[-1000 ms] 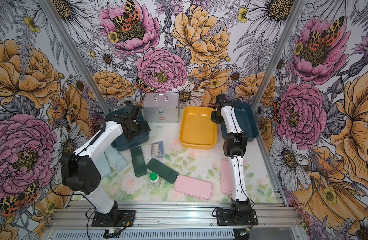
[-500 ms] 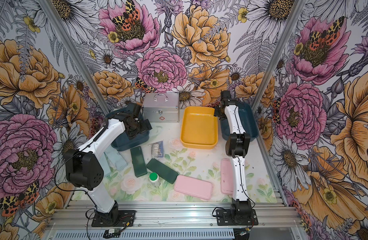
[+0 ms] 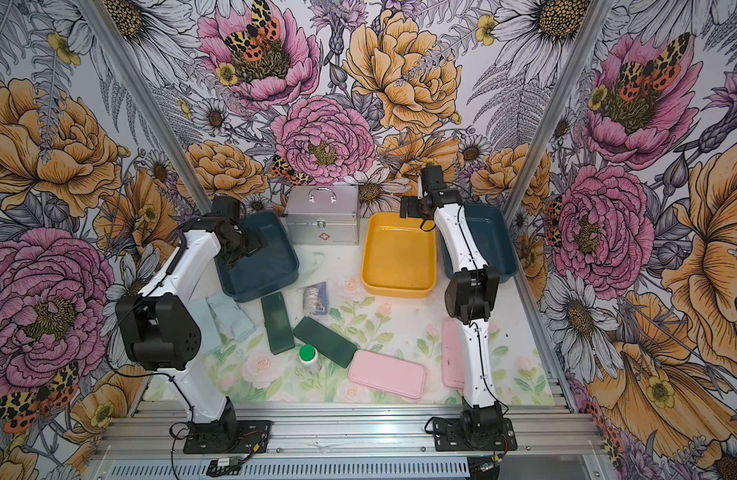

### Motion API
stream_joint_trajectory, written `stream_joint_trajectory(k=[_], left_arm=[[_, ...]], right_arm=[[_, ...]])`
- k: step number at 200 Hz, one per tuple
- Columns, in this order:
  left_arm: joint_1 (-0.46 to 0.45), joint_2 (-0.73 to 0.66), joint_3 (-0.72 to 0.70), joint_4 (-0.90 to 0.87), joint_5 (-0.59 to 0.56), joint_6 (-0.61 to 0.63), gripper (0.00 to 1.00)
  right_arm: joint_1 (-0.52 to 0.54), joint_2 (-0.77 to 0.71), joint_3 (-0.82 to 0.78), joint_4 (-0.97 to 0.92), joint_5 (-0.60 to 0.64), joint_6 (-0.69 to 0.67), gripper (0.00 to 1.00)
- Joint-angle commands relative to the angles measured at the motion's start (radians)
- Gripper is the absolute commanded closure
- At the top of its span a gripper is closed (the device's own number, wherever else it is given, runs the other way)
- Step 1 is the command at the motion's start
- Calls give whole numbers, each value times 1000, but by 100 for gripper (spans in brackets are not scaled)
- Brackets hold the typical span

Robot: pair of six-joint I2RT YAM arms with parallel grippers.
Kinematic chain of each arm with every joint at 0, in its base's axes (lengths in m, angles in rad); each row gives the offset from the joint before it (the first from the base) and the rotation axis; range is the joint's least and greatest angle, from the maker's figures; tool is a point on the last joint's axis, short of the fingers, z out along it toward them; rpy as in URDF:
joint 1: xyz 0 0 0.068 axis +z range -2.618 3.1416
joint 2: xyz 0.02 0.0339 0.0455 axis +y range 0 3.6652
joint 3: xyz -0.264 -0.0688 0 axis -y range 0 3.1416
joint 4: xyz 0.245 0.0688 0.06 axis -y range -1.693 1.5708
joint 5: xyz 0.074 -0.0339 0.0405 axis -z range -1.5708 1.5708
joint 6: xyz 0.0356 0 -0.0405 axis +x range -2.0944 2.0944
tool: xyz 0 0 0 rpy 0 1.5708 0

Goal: Place the pencil cases by color into the storage box
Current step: Move the storage box to the center of the board, then adjust the storage box at the corner of the board.

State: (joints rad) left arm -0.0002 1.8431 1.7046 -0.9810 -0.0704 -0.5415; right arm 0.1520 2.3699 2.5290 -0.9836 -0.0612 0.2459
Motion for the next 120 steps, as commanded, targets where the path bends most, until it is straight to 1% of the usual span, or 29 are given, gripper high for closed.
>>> stream_joint_trajectory(k=[1, 24, 32, 40, 42, 46, 75, 105, 120], left_arm=[[15, 79, 33, -21, -53, 56, 1], [33, 135, 89, -70, -106, 81, 1], [43, 143, 97, -87, -130, 68, 1], [58, 139, 92, -92, -131, 49, 1], [60, 137, 89, -93, -156, 43, 1], [68, 134, 85, -93, -166, 31, 1], [89, 116, 88, -91, -182, -12, 1], [80, 98, 121, -90, -151, 8, 2], [73, 71, 112, -91, -160, 11, 2]], right_arm=[[22, -72, -78, 19, -22, -8, 1], [42, -139, -172, 32, -25, -22, 1], [49, -163, -205, 43, -25, -26, 1], [53, -187, -244, 57, -27, -27, 1], [53, -192, -252, 61, -28, -28, 1], [55, -203, -270, 66, -30, -27, 1], [61, -242, -347, 74, -44, -30, 1], [63, -257, -395, 74, -36, -25, 1], [62, -256, -402, 74, -35, -19, 1]])
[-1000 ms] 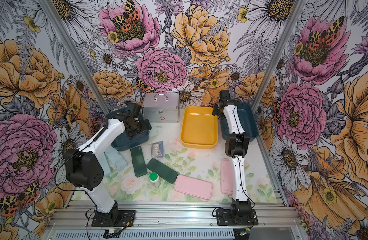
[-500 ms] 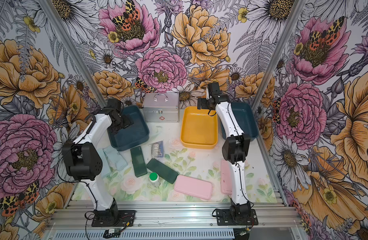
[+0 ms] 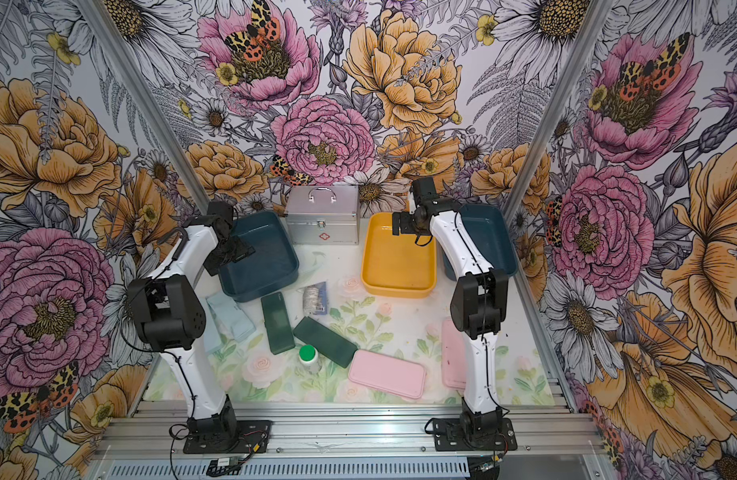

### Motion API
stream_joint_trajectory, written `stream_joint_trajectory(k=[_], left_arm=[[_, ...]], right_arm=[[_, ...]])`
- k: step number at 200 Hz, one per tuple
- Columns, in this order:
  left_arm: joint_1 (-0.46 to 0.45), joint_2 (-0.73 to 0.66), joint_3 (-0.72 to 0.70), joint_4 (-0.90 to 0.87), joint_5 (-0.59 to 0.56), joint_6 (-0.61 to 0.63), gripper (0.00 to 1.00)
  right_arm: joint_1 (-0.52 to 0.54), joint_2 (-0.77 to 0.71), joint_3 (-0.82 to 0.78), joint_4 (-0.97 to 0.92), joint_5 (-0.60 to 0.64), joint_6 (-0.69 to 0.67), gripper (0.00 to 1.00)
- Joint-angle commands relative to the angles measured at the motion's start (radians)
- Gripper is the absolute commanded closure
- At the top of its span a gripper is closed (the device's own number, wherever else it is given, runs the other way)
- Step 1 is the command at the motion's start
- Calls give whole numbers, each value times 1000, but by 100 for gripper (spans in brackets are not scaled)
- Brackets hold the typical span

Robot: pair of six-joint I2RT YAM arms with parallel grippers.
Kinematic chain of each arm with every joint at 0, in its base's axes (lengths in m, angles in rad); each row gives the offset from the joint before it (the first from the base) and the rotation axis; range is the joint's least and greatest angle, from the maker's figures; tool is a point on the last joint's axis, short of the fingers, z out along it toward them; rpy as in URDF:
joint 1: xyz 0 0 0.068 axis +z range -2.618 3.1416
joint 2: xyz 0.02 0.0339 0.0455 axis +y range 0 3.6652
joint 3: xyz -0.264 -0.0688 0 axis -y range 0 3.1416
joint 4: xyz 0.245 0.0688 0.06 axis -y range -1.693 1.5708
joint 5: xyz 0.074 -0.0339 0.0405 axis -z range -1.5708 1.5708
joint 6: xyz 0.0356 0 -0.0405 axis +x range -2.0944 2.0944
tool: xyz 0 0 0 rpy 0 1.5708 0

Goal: Place the pencil cases by color into the storage box
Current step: Adjust the storage box at the corner of the board.

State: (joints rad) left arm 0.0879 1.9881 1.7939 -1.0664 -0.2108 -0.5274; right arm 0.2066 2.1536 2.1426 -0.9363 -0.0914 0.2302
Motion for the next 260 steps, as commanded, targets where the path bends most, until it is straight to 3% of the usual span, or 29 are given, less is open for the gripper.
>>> stream_joint_trajectory(k=[1, 65, 140, 164, 197, 212, 227, 246, 260], left_arm=[[-14, -75, 21, -6, -20, -3, 2], [80, -134, -119, -6, -79, 14, 1], [109, 36, -42, 6, -69, 98, 3], [126, 111, 11, 6, -30, 115, 21], [127, 172, 86, 6, -69, 184, 44], [130, 190, 120, 6, -88, 224, 61], [131, 204, 148, 6, -129, 261, 64], [134, 231, 196, 6, -155, 323, 74], [133, 250, 232, 6, -195, 354, 75]], right_arm=[[7, -39, -16, 27, -5, -3, 1], [16, -79, -54, 26, 8, 0, 1], [16, -93, -77, 24, 20, 1, 1], [15, -102, -100, 25, 26, 3, 1], [15, -122, -152, 27, 41, 3, 1], [15, -134, -184, 39, 45, 6, 1], [16, -145, -213, 52, 44, 12, 1], [15, -153, -232, 56, 45, 16, 1], [15, -159, -241, 56, 46, 17, 1]])
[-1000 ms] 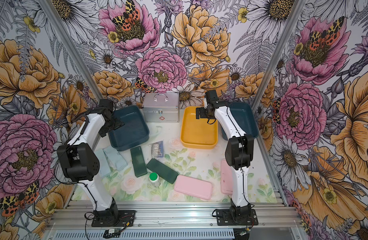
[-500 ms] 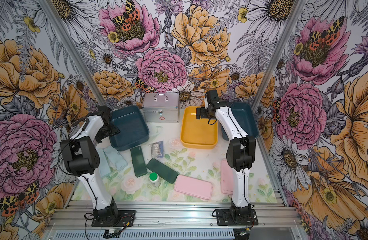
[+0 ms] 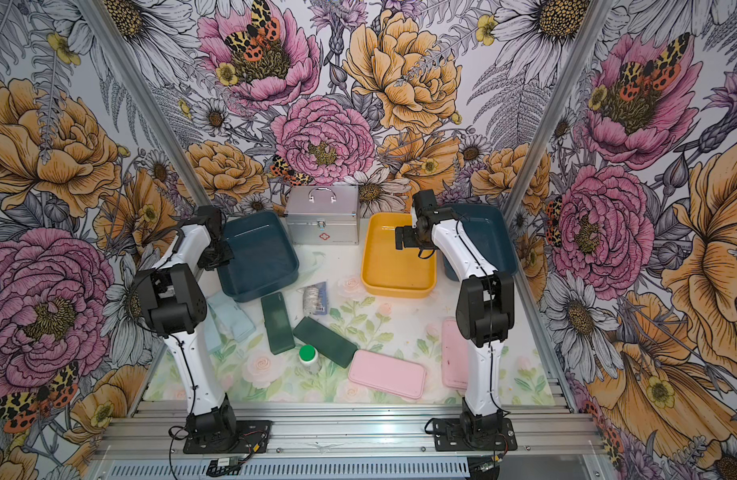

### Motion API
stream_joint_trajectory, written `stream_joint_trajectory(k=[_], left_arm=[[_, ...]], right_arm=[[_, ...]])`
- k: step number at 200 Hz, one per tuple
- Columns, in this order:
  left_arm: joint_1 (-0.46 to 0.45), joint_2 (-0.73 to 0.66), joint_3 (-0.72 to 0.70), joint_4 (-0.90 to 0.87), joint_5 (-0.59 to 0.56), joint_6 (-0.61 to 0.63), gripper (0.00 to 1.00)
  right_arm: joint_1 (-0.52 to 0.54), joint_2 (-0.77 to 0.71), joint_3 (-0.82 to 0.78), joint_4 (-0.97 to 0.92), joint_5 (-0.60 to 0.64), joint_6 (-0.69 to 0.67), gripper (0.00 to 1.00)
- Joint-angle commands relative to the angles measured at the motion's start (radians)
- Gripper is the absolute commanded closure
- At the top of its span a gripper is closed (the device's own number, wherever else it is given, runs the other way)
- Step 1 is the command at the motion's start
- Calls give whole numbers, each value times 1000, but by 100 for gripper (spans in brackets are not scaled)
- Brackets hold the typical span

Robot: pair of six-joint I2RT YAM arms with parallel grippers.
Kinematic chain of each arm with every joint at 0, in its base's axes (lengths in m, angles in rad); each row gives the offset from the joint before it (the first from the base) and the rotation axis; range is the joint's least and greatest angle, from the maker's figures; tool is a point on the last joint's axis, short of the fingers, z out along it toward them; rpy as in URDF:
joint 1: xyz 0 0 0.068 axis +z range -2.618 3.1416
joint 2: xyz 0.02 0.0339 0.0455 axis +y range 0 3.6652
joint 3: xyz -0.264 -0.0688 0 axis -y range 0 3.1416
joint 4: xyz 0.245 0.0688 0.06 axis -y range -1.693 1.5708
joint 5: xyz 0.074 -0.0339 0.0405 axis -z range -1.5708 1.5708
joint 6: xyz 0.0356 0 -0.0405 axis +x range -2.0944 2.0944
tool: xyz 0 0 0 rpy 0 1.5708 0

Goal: Place the pencil cases by color into the storage box
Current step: Adjust the storage box at the corner of the board.

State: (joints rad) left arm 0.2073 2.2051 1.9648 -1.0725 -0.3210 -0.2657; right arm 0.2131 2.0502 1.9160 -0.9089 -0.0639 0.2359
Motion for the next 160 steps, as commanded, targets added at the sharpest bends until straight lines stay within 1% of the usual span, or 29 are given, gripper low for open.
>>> stream_joint_trajectory(k=[1, 4, 21, 28, 46, 57, 74, 83, 106, 137, 160], left_arm=[[14, 34, 63, 12, -86, 94, 75], [14, 38, 72, 12, -89, 105, 77], [14, 67, 125, 14, -117, 152, 78], [15, 82, 148, 13, -117, 173, 80], [18, 124, 207, 11, -112, 207, 80], [23, 140, 228, 10, -82, 208, 80], [27, 135, 227, 7, -41, 177, 74], [29, 134, 219, 6, -21, 168, 74], [32, 147, 204, 5, 16, 155, 78], [31, 165, 198, 3, 20, 140, 70], [27, 179, 198, 3, 3, 146, 65]], right_arm=[[9, -56, -16, 29, 17, 11, 1], [9, -57, -18, 29, 19, 13, 1], [8, -61, -25, 28, 21, 14, 1], [8, -61, -29, 28, 21, 16, 1], [8, -65, -36, 29, 24, 22, 1], [9, -66, -41, 30, 26, 26, 1], [9, -69, -47, 30, 27, 32, 1], [8, -74, -53, 35, 26, 37, 1], [8, -84, -77, 48, 26, 46, 1], [9, -81, -86, 48, 21, 46, 1], [9, -78, -74, 45, 19, 47, 1]])
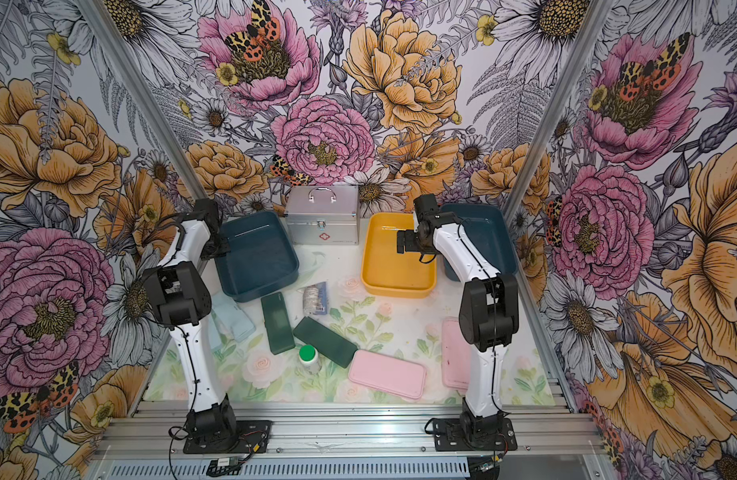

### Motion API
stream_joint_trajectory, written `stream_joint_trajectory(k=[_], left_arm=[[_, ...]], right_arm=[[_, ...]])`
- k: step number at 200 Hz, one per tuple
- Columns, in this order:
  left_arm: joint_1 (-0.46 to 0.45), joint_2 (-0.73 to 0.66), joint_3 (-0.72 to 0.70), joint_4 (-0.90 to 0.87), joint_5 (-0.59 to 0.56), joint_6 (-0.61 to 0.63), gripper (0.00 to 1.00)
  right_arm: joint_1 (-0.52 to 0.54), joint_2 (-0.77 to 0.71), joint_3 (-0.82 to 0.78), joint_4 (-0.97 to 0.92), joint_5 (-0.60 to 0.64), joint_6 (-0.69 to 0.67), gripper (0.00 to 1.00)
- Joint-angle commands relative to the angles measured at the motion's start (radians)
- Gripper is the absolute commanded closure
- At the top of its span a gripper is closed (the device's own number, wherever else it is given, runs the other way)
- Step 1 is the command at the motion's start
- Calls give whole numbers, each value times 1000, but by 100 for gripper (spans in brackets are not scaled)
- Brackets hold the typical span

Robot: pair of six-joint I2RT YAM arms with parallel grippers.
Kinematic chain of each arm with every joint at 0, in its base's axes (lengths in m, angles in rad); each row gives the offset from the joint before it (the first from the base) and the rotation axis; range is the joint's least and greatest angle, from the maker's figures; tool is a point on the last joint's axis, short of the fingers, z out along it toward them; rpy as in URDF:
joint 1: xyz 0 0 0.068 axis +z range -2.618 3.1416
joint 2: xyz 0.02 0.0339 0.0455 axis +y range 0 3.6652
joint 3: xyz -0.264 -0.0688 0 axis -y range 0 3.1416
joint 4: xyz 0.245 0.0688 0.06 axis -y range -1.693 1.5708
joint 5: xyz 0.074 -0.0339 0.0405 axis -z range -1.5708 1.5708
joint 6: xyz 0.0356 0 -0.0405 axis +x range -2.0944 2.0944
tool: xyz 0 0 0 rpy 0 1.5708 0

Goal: Place the pencil cases by color into the storage box
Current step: Adjust the storage box at the corner of the board.

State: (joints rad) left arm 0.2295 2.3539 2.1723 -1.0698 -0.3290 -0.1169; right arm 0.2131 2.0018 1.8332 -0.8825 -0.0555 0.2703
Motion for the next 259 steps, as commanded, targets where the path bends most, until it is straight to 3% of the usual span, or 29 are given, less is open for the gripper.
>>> stream_joint_trajectory(k=[1, 26, 44, 81, 184, 259], left_arm=[[5, 31, -9, 1, 10, -3, 65], [5, 36, -13, 1, 5, 7, 66], [4, 42, -7, 2, -2, 26, 73], [3, 101, 66, 2, 0, 93, 99], [19, 249, 283, 22, 84, 304, 100], [95, 217, 201, 40, 241, 393, 98]], right_arm=[[9, -29, 9, 19, 12, 12, 1], [5, -29, 21, 13, 9, 18, 1], [-1, -23, 31, 0, 2, 31, 1], [-35, -3, 52, -29, -46, 77, 1], [-36, 54, 74, -47, -62, 155, 1], [-14, 54, 29, -21, -52, 189, 1]])
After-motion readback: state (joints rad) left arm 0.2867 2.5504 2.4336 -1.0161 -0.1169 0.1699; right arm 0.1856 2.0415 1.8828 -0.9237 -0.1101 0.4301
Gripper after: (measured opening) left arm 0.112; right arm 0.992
